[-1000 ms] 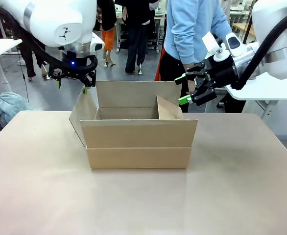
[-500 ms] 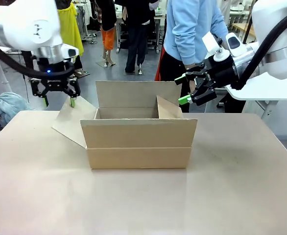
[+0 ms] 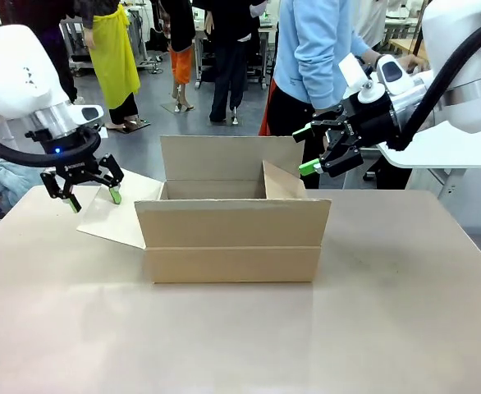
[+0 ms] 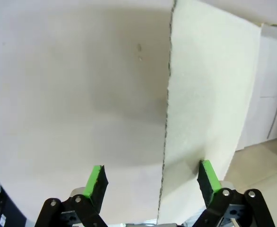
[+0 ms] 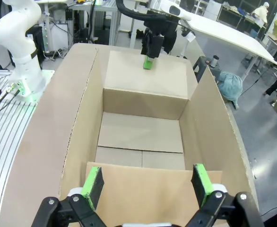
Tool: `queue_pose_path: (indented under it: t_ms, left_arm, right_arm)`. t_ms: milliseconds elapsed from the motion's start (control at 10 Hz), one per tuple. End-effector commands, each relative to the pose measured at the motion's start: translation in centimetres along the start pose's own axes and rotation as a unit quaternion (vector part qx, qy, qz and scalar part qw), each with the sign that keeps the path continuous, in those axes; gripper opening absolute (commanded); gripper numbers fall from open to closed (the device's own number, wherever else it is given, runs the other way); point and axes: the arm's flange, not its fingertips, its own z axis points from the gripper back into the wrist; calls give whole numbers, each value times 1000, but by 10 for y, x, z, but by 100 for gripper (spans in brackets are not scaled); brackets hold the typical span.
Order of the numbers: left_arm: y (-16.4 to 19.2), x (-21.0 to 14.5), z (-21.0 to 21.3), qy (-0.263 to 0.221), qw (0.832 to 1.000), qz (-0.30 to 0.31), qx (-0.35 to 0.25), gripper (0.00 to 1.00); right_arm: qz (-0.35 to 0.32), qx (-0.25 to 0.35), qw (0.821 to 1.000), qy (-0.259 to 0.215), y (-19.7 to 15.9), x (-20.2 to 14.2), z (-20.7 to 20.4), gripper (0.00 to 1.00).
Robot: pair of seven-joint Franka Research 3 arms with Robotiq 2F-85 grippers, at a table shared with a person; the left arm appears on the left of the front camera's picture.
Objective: Pack the gift set into the box.
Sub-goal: Place both hands on the side flaps of the Package Box and spread them outward.
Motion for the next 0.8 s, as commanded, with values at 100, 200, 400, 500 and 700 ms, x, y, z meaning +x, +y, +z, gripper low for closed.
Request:
queue_pose_path:
  t_ms: [100, 200, 400, 500, 700]
  left_arm:
    - [-9, 4, 17, -6, 999, 16, 41, 100]
    - [-9, 4, 17, -6, 999, 16, 41, 100]
    - [-9, 4, 17, -6, 999, 16, 41, 100]
    - [-9, 4, 17, -6, 999, 16, 41, 100]
    - [-9, 4, 17, -6, 999, 16, 41, 100]
  right_arm:
    - [0, 3, 1000, 3, 3, 1, 0, 100]
    - [0, 3, 1000, 3, 3, 1, 0, 100]
    - [-74, -23, 992, 103, 4, 26, -4, 100]
    - [-128, -28, 971, 200, 23, 64, -7, 100]
    - [-217, -81, 919, 318, 52, 122, 6, 100]
